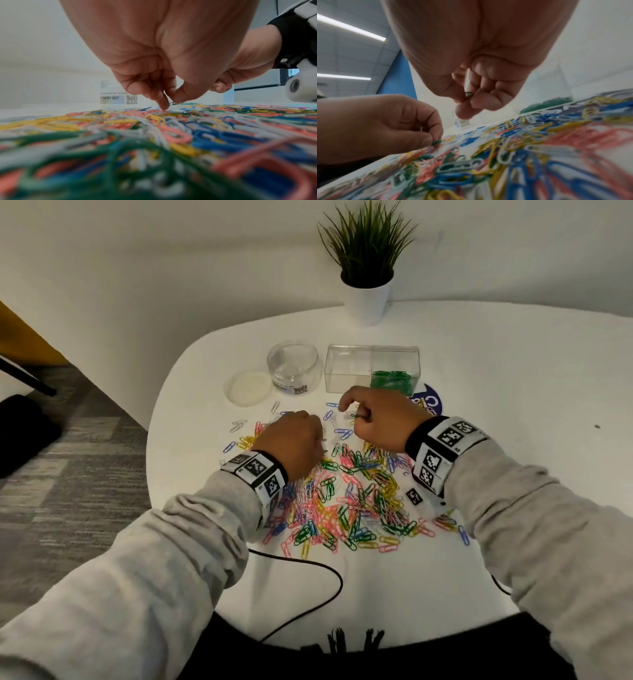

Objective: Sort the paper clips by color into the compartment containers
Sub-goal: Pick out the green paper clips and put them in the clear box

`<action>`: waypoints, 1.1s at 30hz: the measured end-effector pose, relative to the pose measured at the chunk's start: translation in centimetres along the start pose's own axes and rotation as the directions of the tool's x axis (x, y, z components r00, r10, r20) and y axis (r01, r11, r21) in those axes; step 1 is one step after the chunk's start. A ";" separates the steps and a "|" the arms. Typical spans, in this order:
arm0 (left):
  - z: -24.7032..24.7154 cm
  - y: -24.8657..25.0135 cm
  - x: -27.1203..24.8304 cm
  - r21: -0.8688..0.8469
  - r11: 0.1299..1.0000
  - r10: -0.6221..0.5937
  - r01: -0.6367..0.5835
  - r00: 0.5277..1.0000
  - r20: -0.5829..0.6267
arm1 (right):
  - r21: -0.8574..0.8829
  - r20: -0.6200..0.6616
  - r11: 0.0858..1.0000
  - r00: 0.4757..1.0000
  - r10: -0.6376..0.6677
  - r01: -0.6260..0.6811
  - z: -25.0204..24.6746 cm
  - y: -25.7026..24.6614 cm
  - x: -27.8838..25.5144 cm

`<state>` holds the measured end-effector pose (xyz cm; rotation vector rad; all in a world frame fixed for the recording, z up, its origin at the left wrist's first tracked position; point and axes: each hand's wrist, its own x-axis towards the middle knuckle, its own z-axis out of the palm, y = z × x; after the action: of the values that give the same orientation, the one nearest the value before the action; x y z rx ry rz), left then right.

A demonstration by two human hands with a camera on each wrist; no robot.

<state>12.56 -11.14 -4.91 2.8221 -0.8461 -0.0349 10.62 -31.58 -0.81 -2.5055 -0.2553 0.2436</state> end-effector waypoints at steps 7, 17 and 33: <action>-2.8 -0.8 -0.7 -0.311 0.929 -0.219 0.200 0.975 -0.025 | -0.183 0.152 0.983 0.988 0.037 -0.009 2.1 -1.2 1.1; -4.5 -0.9 0.5 -0.532 0.727 -0.309 0.434 0.899 0.310 | -0.219 0.081 0.976 0.996 0.030 -0.012 2.1 -0.1 1.1; -4.3 -1.8 1.1 -0.538 0.696 -0.330 0.476 0.877 0.349 | -0.281 0.169 0.952 0.983 -0.077 0.123 2.9 -0.9 0.6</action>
<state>14.77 -9.45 -1.01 2.3234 -0.1500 -0.5988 10.42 -29.10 -2.71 -2.7566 -0.5151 0.3870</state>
